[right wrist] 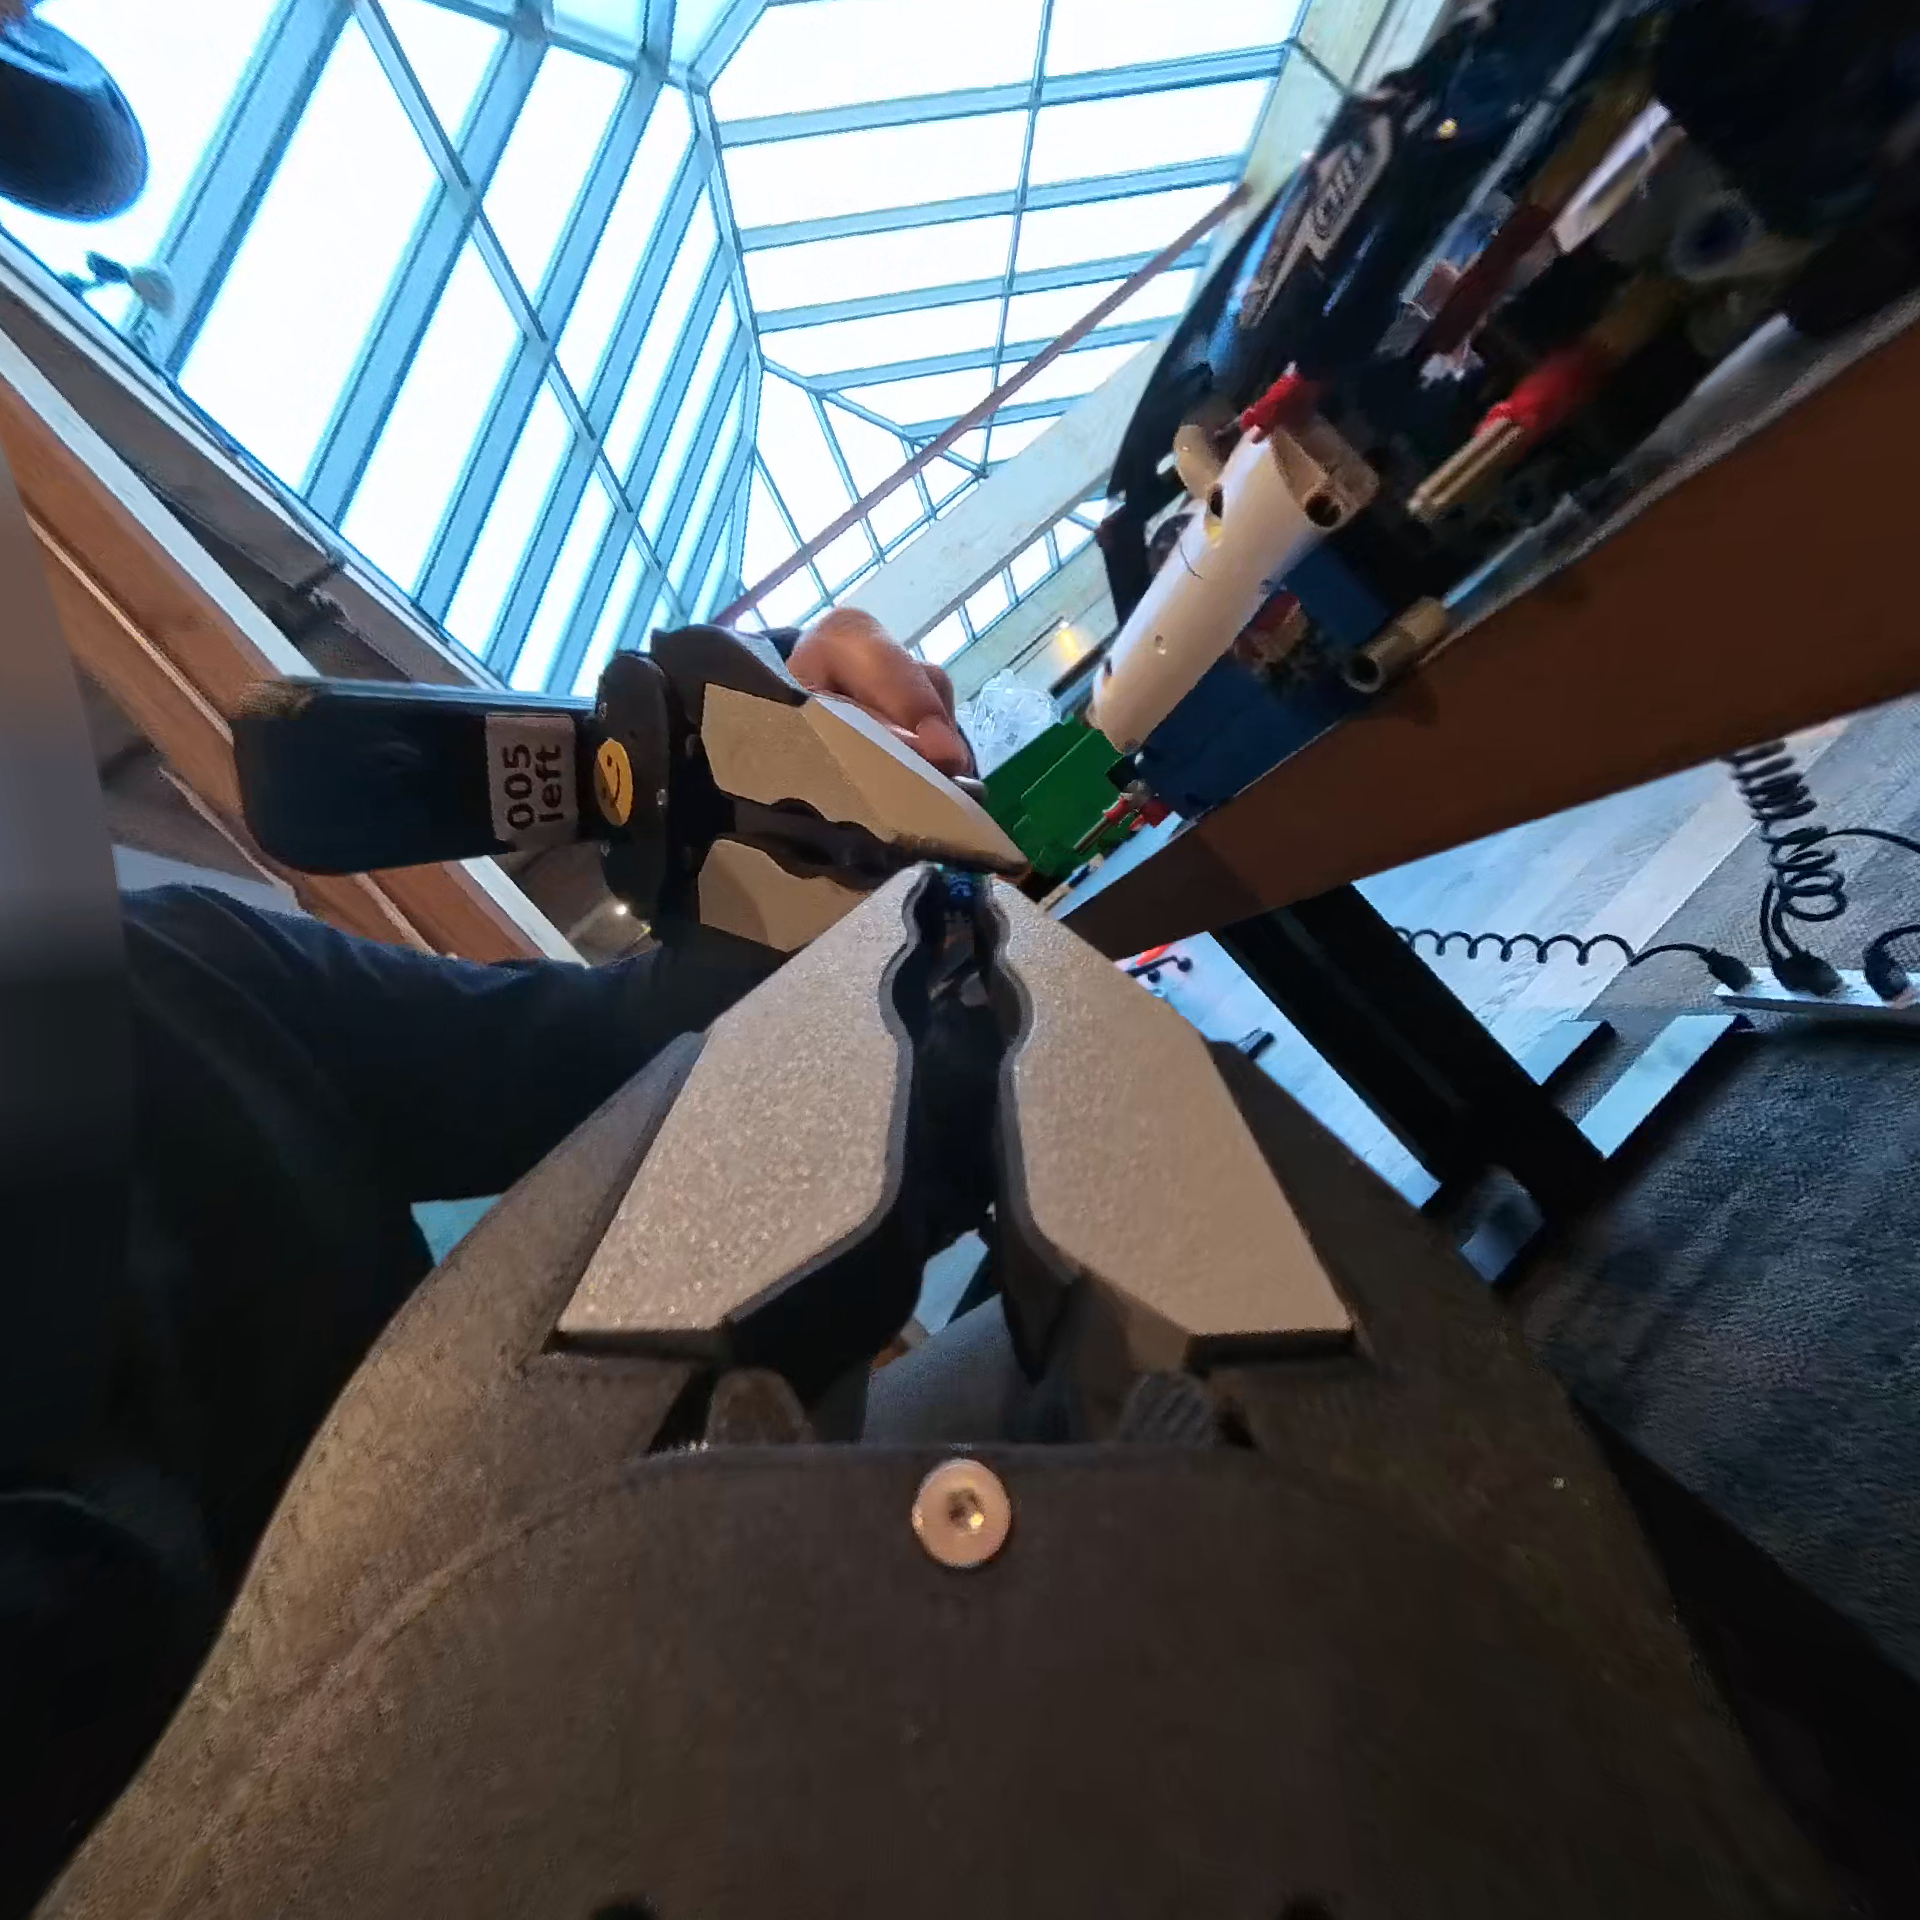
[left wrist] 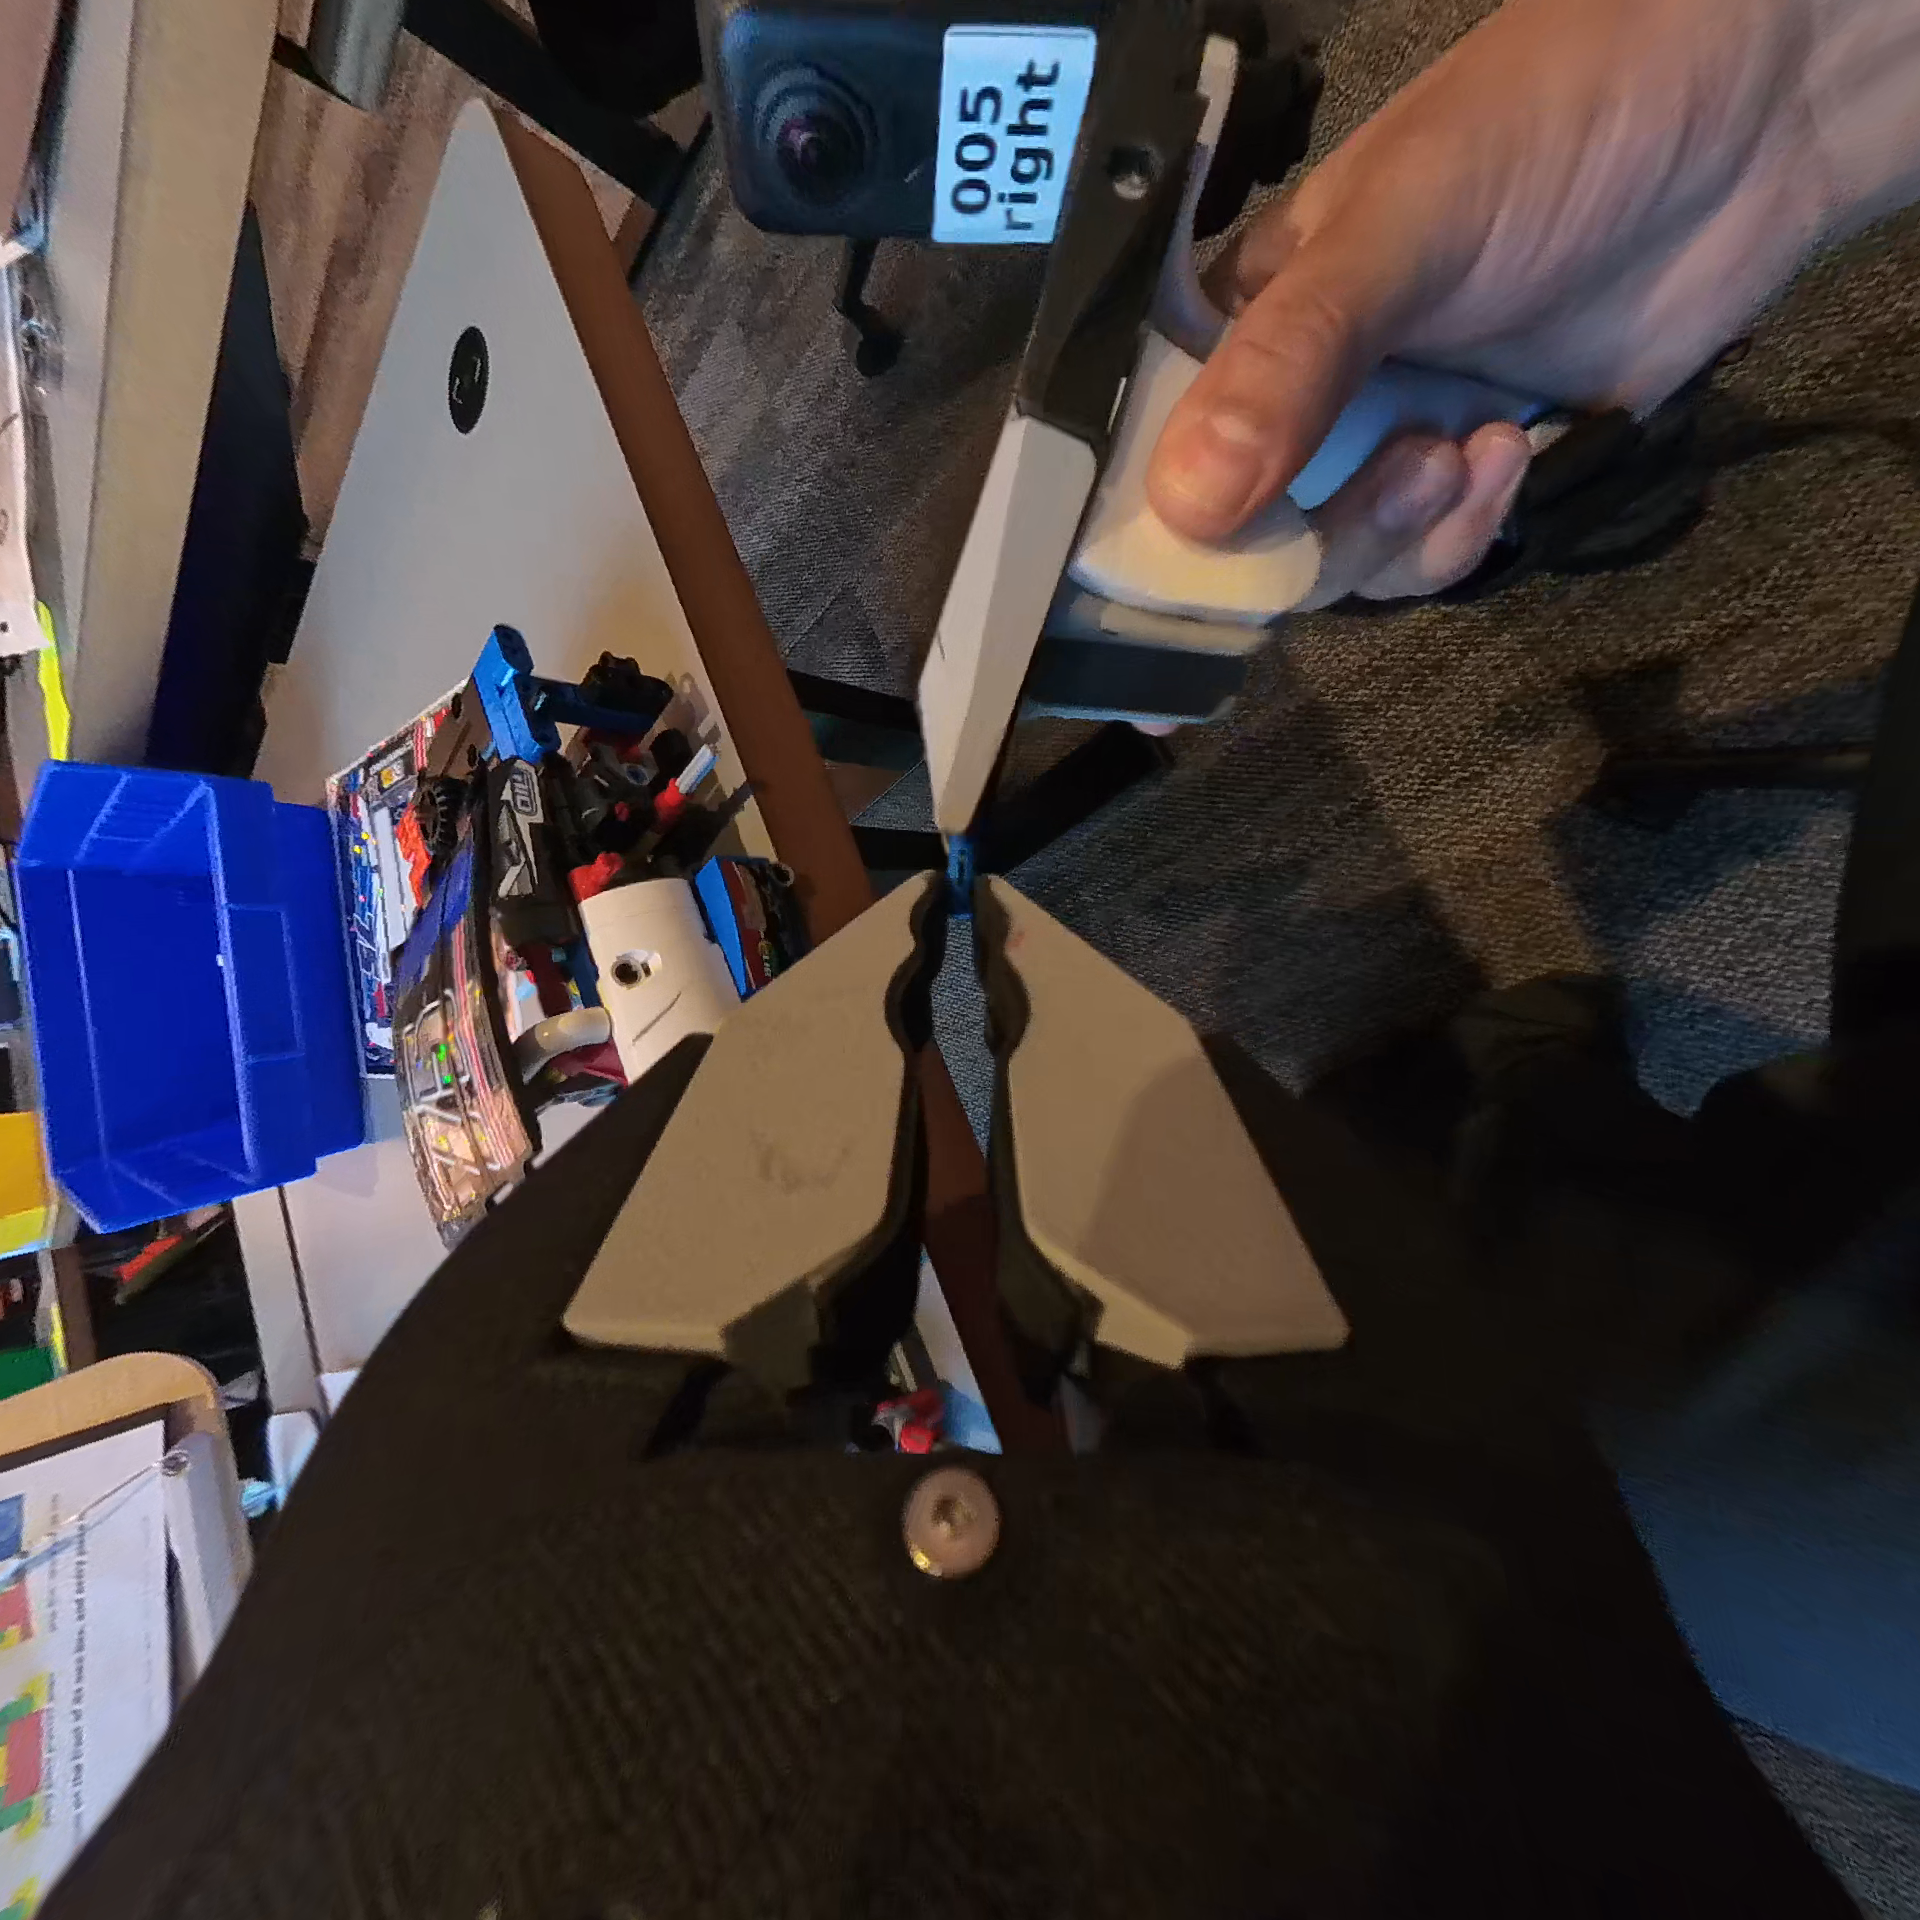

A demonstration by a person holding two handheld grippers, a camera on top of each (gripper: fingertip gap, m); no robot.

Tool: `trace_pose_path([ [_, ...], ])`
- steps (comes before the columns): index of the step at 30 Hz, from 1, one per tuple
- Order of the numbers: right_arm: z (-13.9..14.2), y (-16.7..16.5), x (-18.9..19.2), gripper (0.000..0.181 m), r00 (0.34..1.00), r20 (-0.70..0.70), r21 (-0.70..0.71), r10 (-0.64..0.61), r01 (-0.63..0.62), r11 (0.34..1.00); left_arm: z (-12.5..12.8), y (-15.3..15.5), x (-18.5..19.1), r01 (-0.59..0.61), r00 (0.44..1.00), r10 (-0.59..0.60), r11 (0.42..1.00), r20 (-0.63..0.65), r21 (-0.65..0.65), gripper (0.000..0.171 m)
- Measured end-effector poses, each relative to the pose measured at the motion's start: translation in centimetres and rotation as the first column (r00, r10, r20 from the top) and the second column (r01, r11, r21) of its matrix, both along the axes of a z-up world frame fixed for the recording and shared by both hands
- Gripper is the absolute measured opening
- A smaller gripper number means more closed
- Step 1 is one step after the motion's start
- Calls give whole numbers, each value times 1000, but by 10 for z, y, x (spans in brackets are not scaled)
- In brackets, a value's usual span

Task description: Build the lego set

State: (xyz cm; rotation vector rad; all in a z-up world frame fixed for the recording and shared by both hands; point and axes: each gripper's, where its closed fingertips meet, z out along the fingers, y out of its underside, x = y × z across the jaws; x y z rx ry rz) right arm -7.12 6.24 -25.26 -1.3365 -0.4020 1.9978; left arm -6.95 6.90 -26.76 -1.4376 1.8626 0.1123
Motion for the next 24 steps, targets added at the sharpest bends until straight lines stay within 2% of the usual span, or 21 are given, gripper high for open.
trace_pose_path([
  [16, -5, -2, 0, 3, 994, 101, 88, -35, 26, 996, -3, -2, 0, 25, 999, -25, 1000, -34, -6, 2],
  [22, -5, 3, 1, 2, 994, 83, 71, -77, 72, 995, -3, 4, 0, -25, 1000, 25, 1000, -17, -5, 2],
  [24, -5, 6, 2, 2, 994, 55, 45, -90, 88, 995, -2, 7, -3, -54, 999, 54, 998, -5, -16, 10],
])
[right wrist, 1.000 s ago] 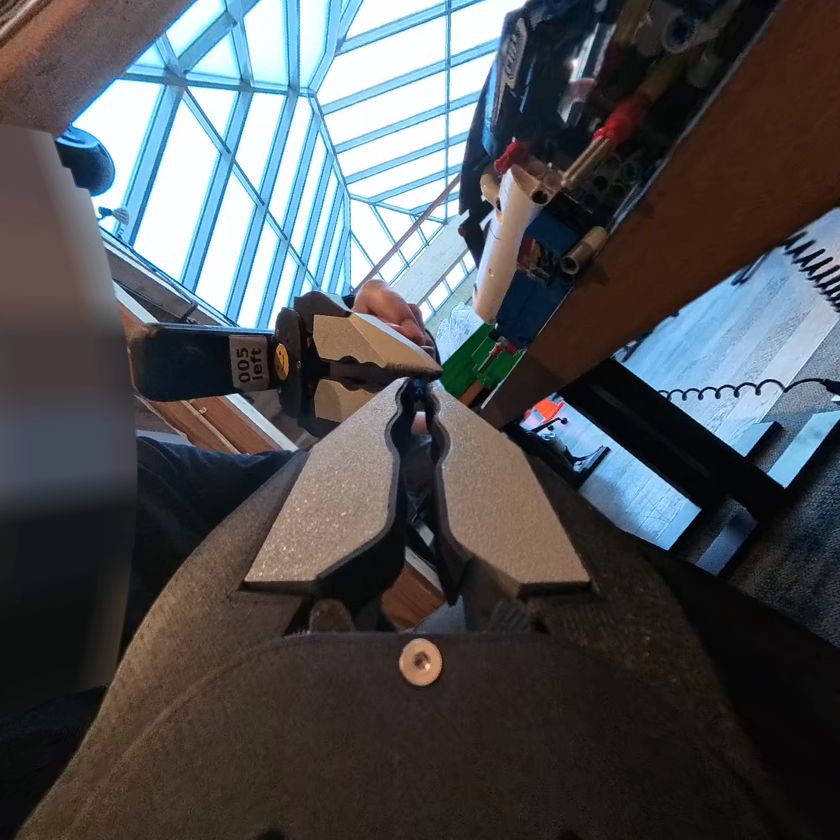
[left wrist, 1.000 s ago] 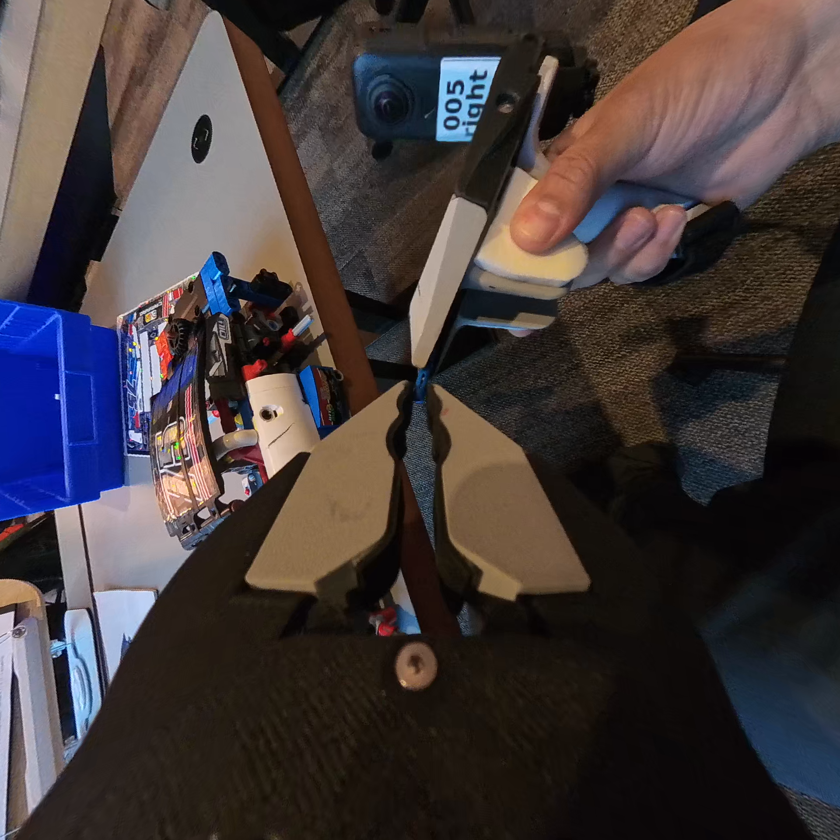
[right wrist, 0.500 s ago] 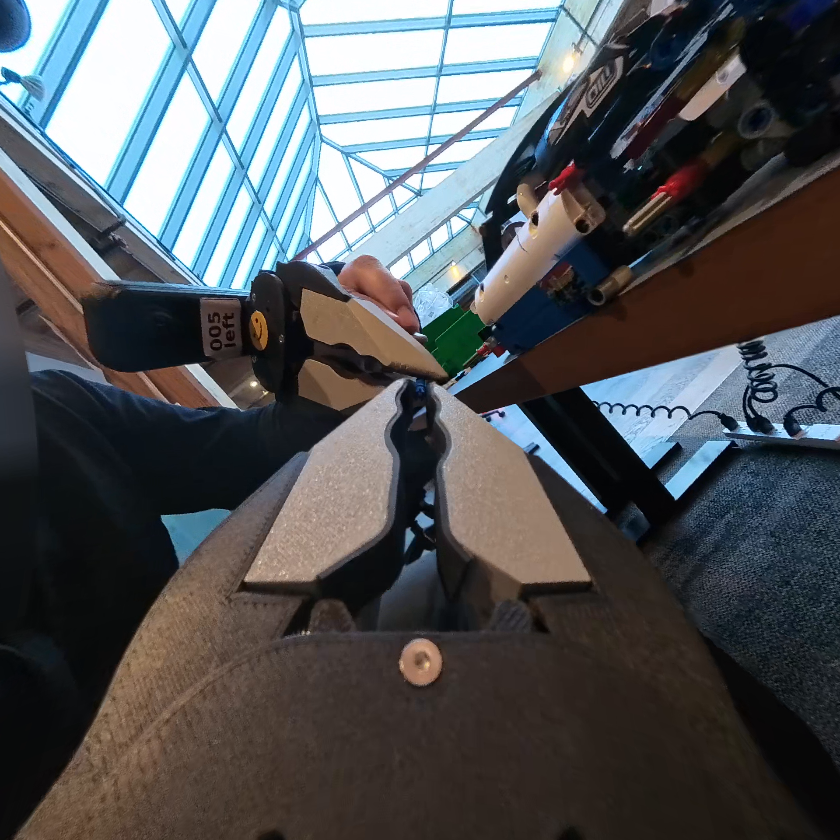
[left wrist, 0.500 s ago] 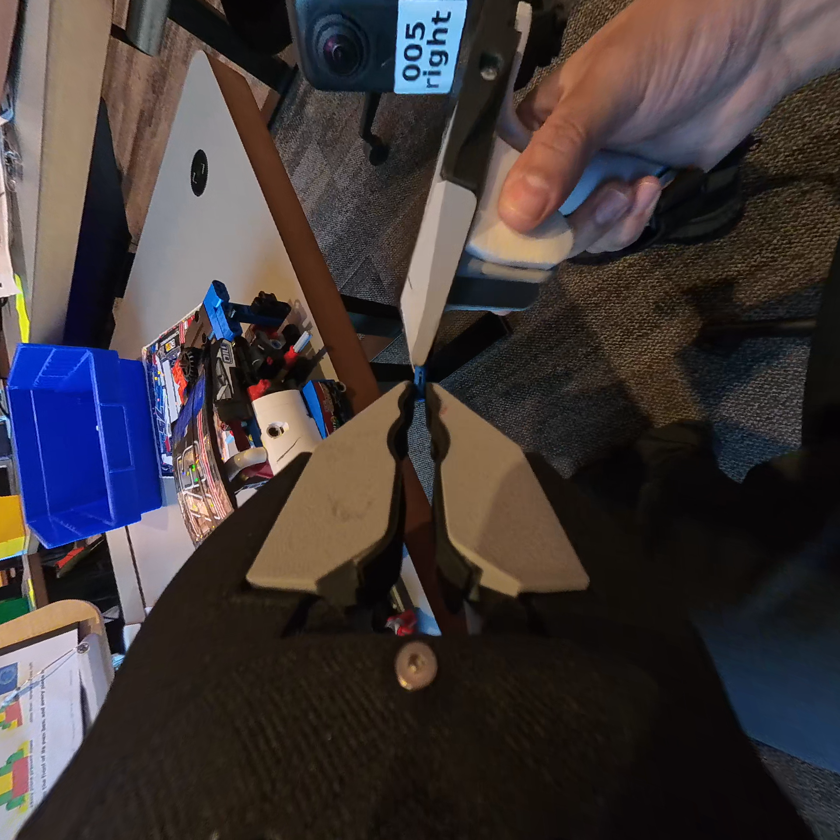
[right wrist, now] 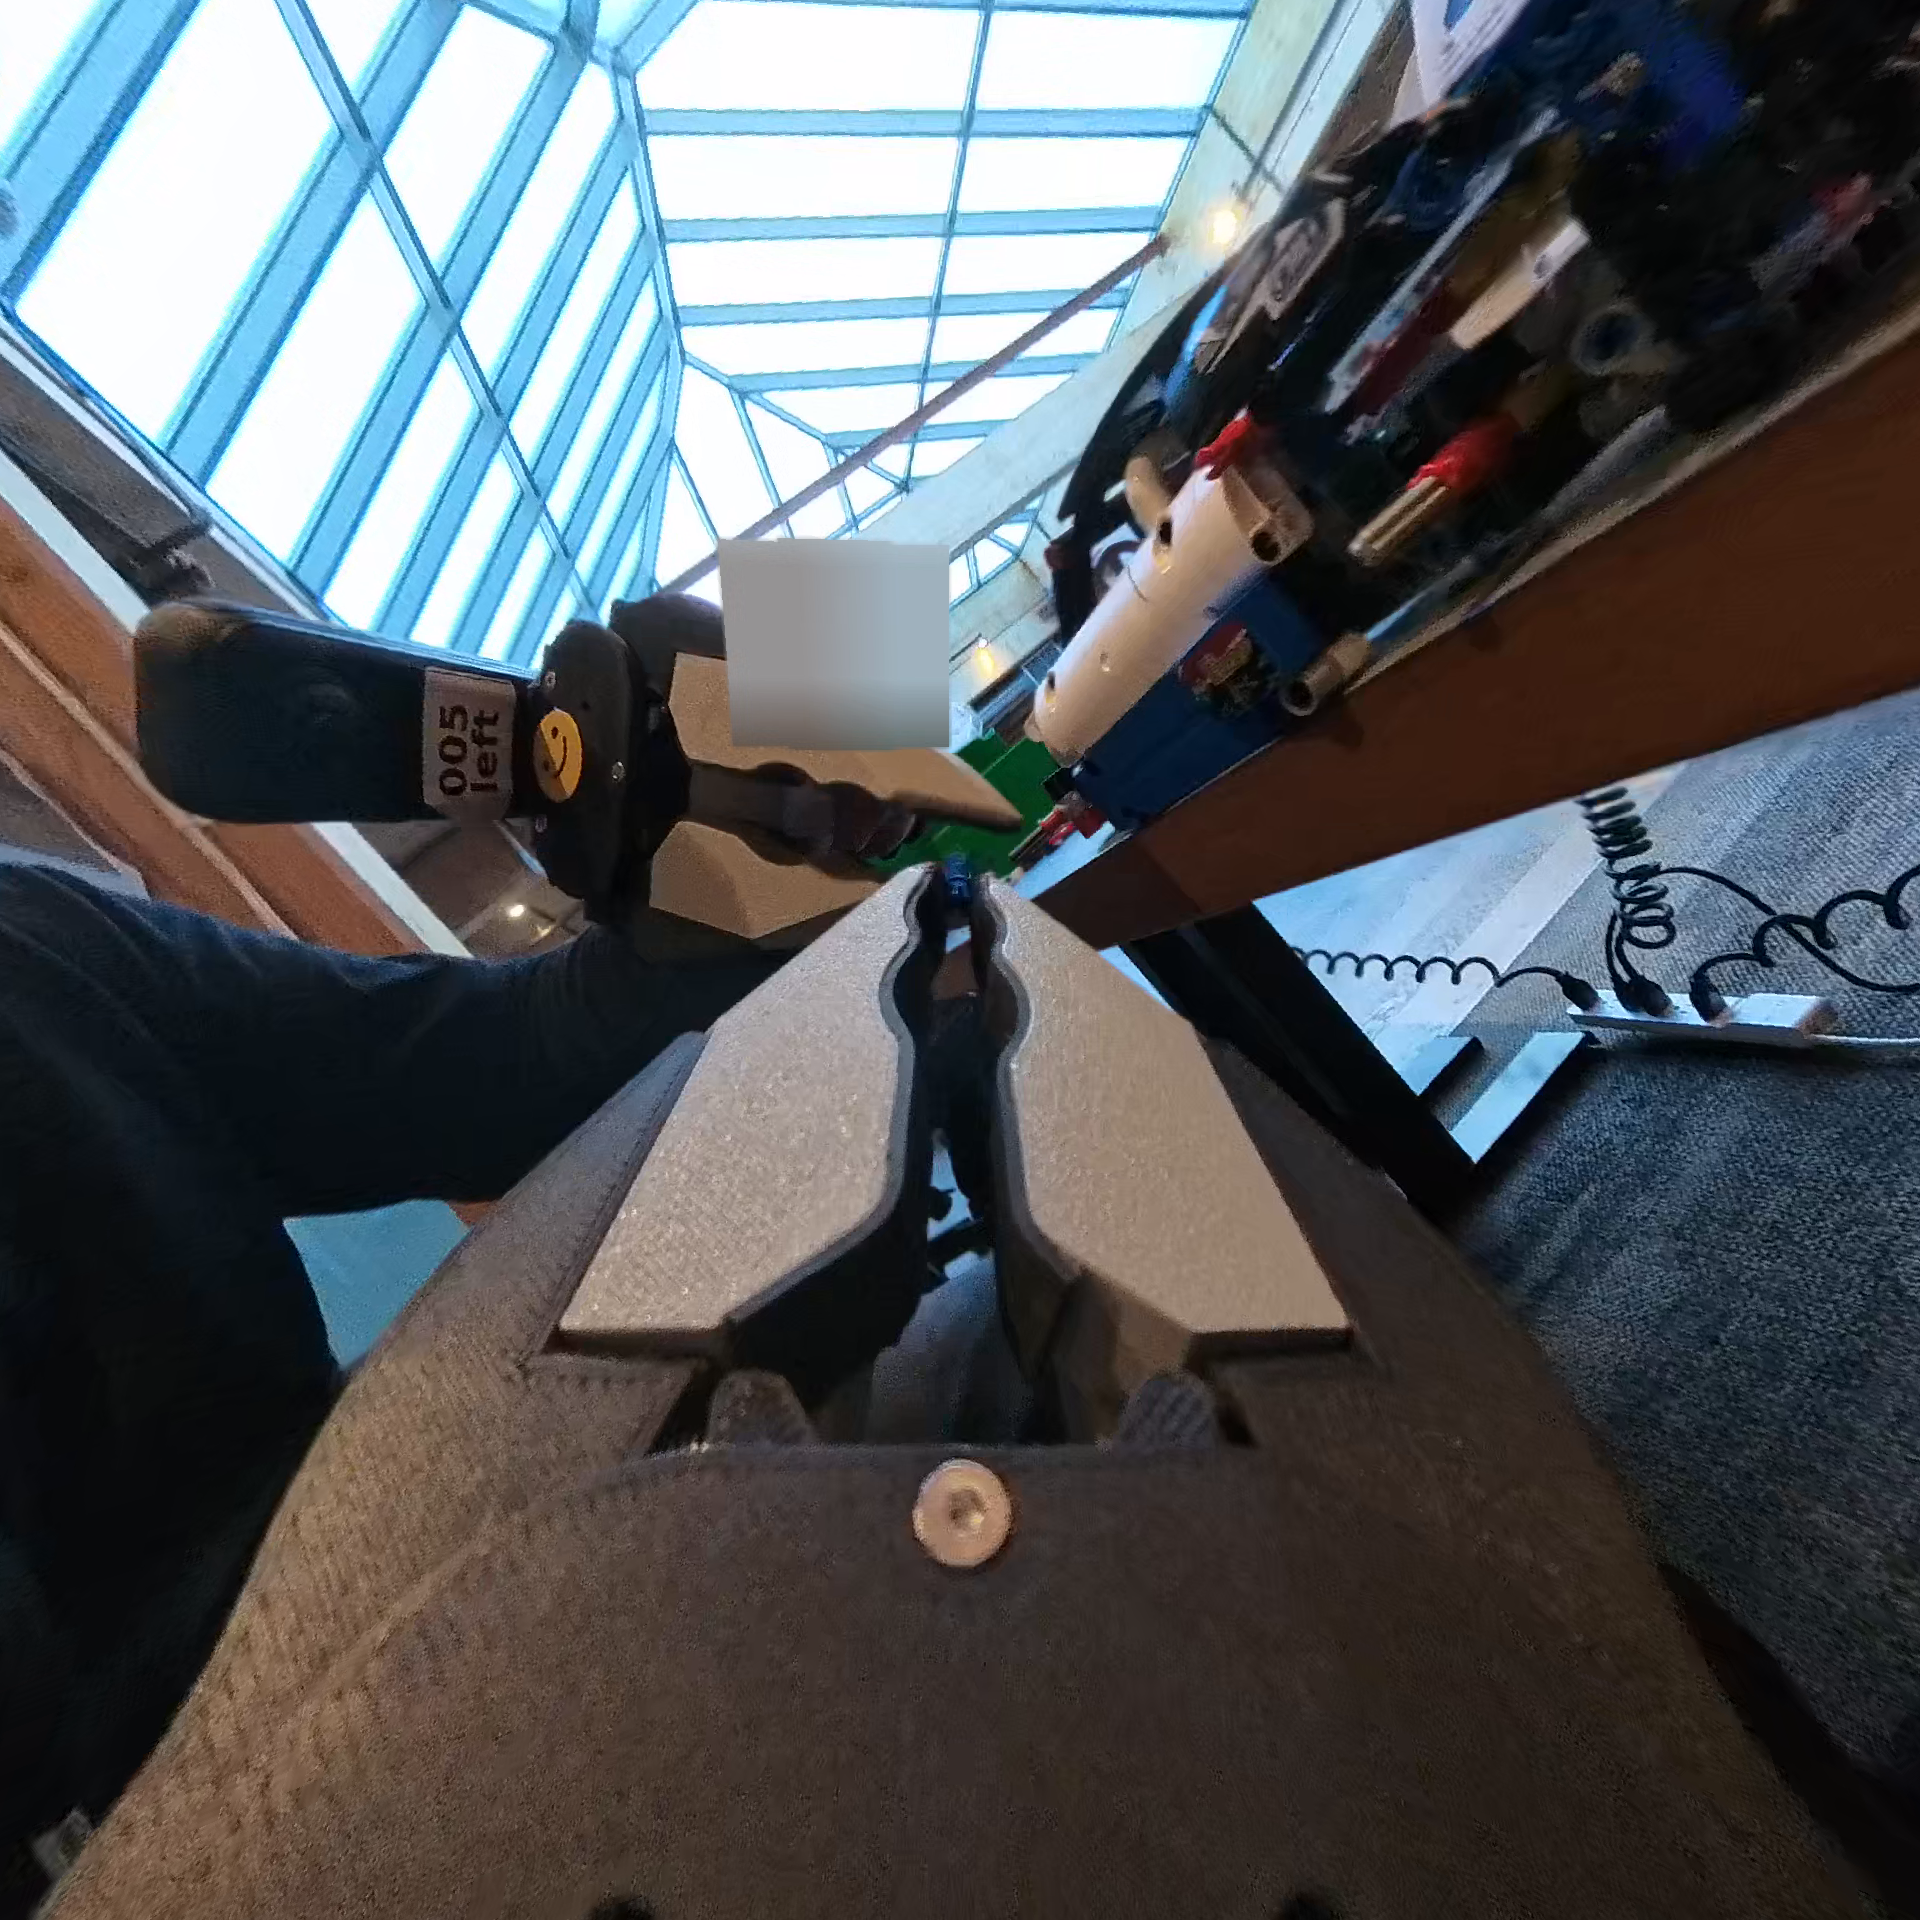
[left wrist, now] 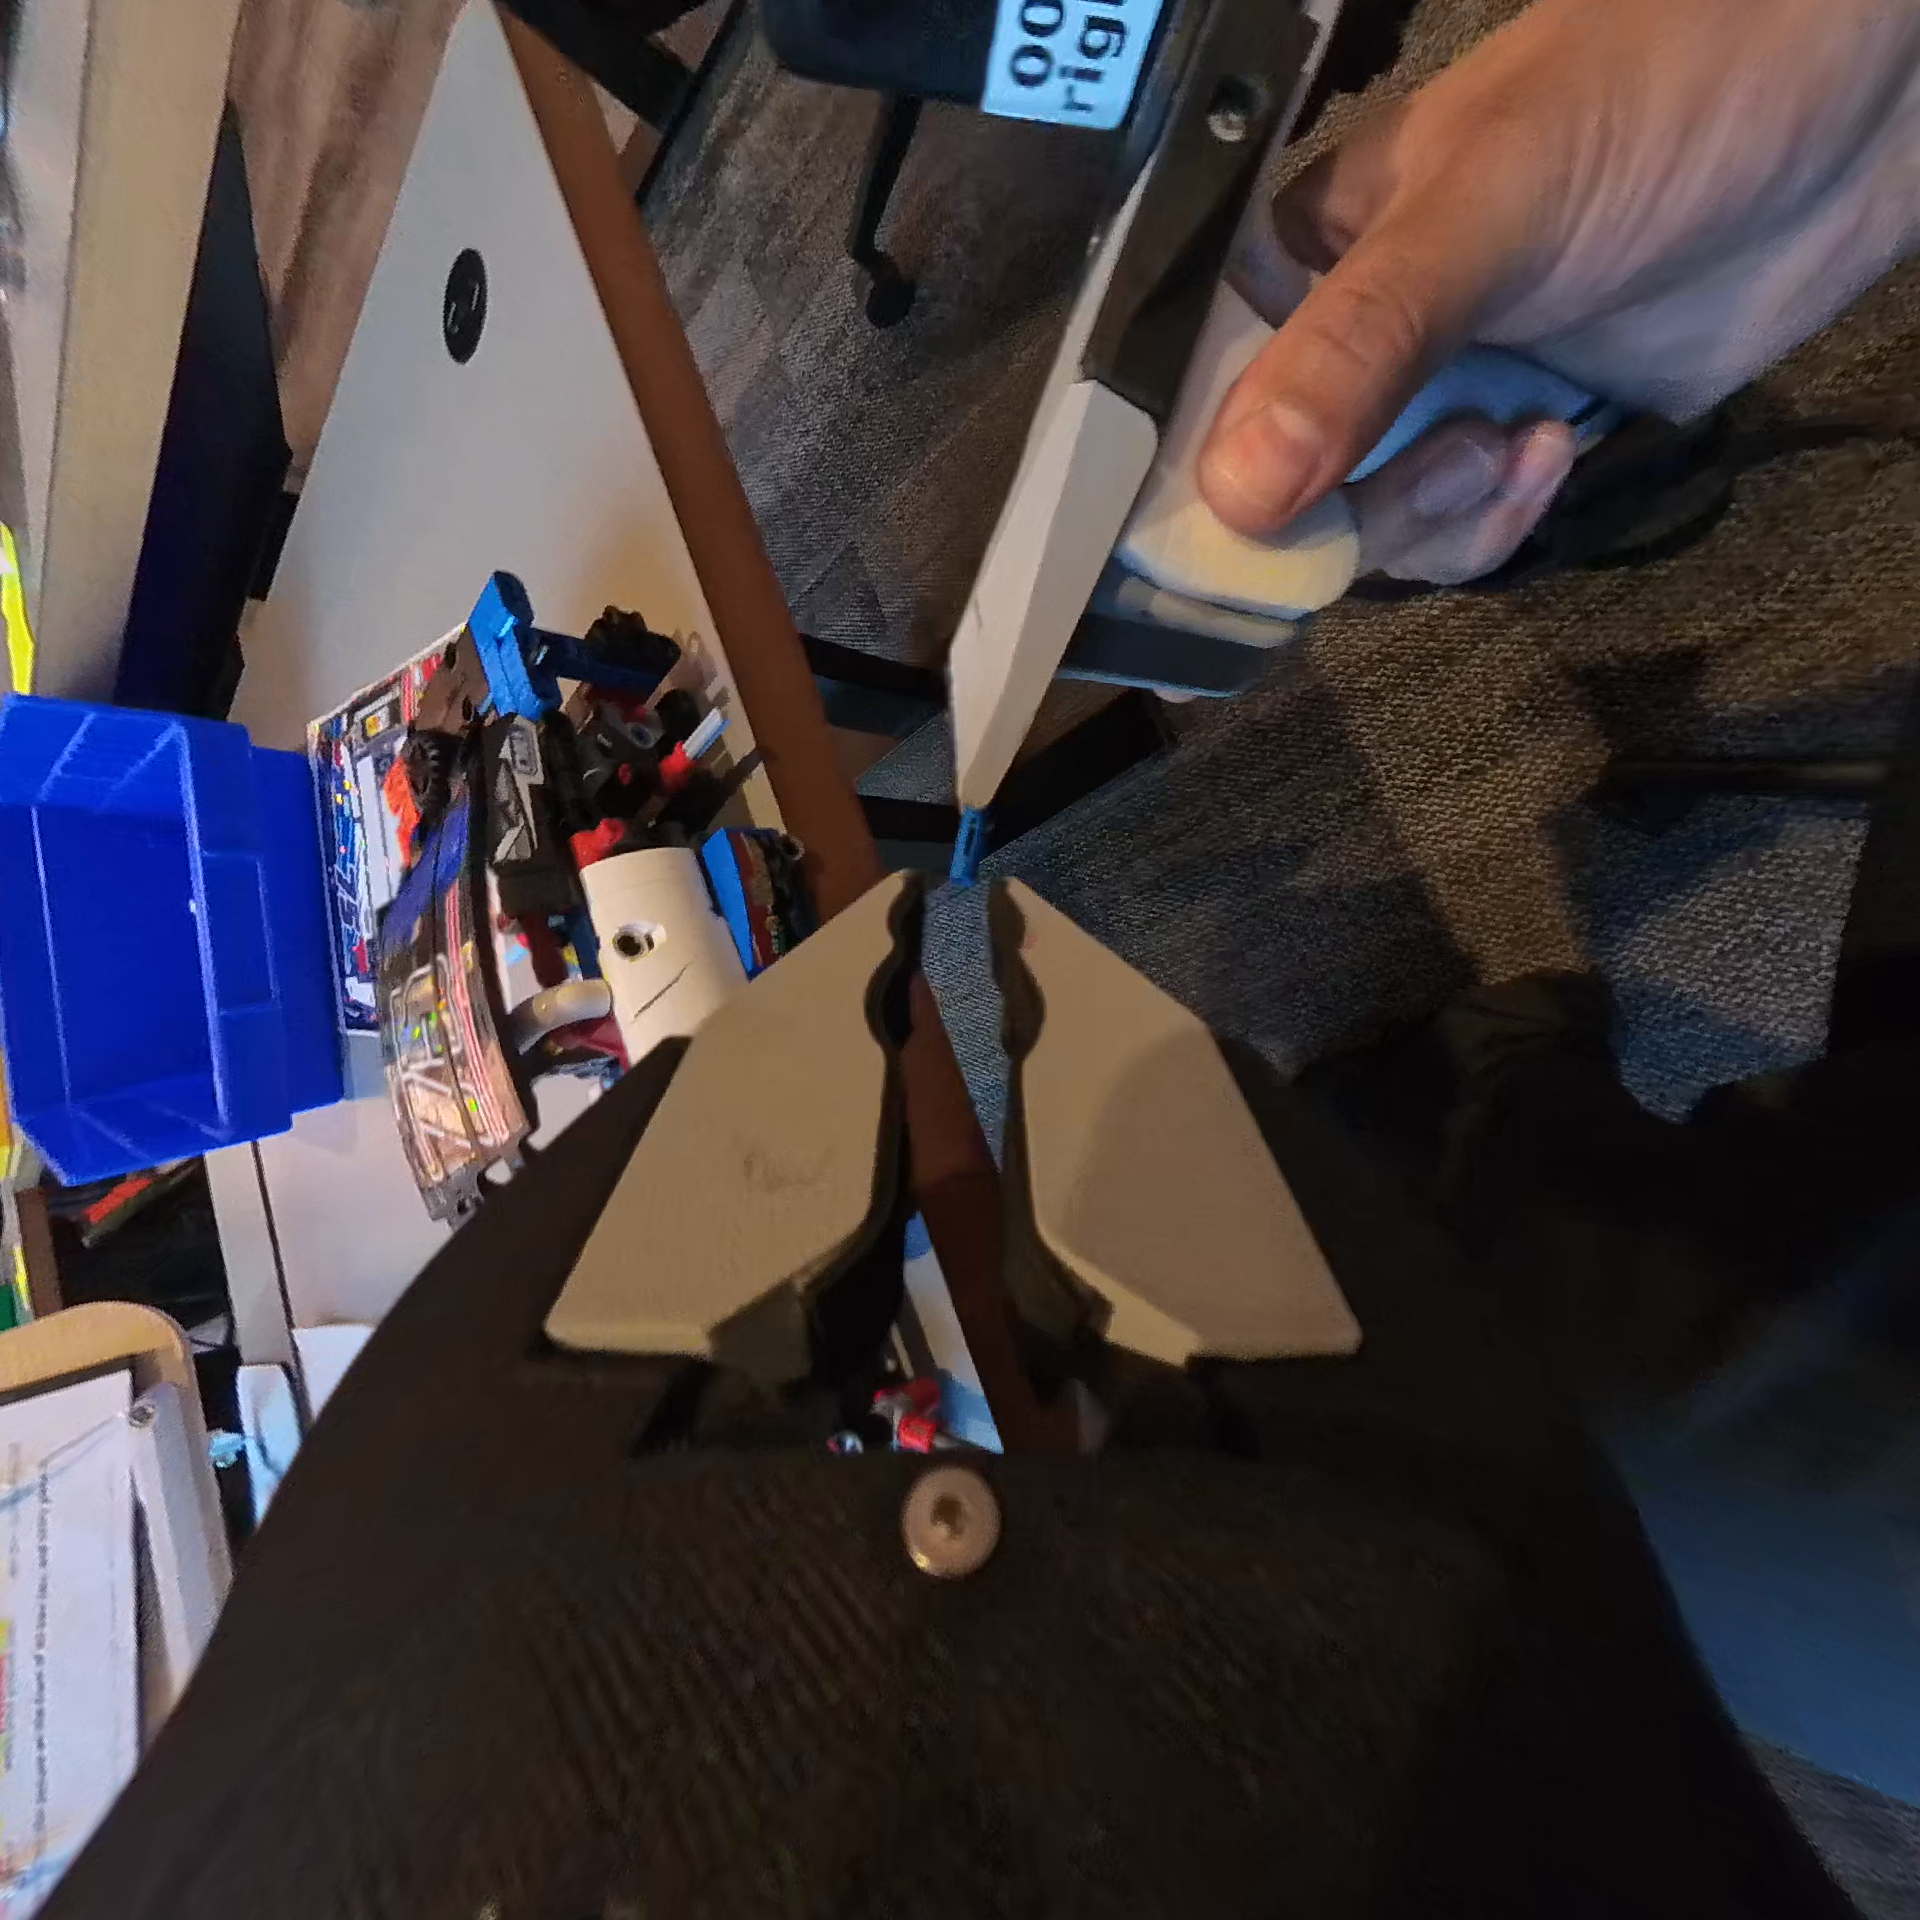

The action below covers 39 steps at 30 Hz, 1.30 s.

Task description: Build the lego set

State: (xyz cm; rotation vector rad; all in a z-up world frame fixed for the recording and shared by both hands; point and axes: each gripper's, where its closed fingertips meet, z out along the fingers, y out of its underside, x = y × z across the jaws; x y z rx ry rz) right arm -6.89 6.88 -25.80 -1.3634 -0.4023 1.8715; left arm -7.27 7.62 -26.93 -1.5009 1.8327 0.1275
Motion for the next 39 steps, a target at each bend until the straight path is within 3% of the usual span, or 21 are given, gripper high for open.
trace_pose_path([
  [3, -4, 8, 2, 2, 998, -7, -30, -57, 57, 998, 9, 7, -9, -50, 999, 50, 999, 16, 15, 25],
  [7, -4, 27, 13, 2, 967, -33, -72, -251, 249, 966, 52, 29, -30, -179, 981, 167, 976, 103, 123, 38],
  [10, -4, 33, 13, 3, 918, 4, -25, -397, 397, 917, 59, 40, -49, -299, 948, 299, 954, 107, -10, 73],
  [12, -9, 37, 12, 2, 859, 52, 44, -510, 508, 860, 51, 49, -61, -355, 931, 361, 931, 63, -89, 83],
  [16, -20, 40, 10, 2, 716, 145, 210, -683, 652, 729, 41, 64, -64, -372, 907, 412, 883, 91, -288, 97],
  [18, -17, 38, 4, 2, 654, 176, 350, -736, 657, 668, 36, 68, -62, -368, 906, 416, 863, 73, -346, 110],
  [21, -13, 35, -6, 2, 593, 189, 481, -783, 639, 600, 20, 78, -63, -370, 923, 385, 880, -12, -298, 115],
  [24, -18, 36, -13, 2, 542, 215, 564, -813, 610, 556, 6, 87, -62, -369, 929, 362, 890, -79, -267, 114],
  [29, -15, 41, -13, 2, 463, 206, 671, -862, 574, 469, 0, 94, -59, -366, 929, 364, 876, -67, -314, 113],
  [39, -20, 46, -12, 2, 389, 229, 713, -892, 557, 426, 0, 90, -59, -382, 923, 374, 858, -93, -342, 108],
])
